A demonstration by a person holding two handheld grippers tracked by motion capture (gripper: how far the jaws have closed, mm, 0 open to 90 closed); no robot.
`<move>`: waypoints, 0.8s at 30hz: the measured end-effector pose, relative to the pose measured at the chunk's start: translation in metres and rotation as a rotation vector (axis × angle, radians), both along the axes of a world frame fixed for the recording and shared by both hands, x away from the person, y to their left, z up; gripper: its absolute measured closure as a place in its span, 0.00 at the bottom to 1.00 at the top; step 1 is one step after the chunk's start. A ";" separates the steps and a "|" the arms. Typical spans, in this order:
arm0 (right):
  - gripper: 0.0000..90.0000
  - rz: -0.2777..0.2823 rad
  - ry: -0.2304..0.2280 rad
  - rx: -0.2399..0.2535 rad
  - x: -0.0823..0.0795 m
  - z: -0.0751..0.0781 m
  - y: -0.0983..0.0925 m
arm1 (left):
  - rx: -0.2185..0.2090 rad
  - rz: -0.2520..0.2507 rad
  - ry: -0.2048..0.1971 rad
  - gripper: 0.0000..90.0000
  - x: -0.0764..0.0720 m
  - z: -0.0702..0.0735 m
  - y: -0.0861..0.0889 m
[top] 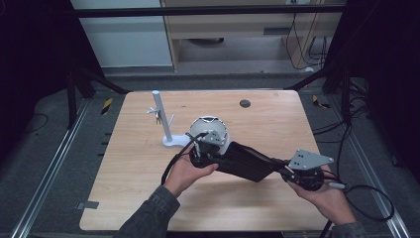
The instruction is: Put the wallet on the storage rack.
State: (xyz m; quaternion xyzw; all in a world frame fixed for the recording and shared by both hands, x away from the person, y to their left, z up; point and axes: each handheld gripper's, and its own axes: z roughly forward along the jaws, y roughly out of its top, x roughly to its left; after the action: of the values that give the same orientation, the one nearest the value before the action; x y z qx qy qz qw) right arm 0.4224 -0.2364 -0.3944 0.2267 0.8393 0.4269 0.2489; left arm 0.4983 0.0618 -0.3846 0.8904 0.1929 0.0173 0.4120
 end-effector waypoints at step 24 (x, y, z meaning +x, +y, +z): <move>0.07 -0.459 0.244 0.073 0.031 -0.097 -0.002 | 0.207 0.147 -0.125 0.90 0.004 0.111 0.038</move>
State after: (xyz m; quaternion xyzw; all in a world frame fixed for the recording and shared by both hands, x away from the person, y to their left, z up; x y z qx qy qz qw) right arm 0.4538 -0.2389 -0.4912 0.4698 0.7738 0.3588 0.2277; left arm 0.5022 0.0996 -0.2732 0.9087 0.2287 0.1229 0.3268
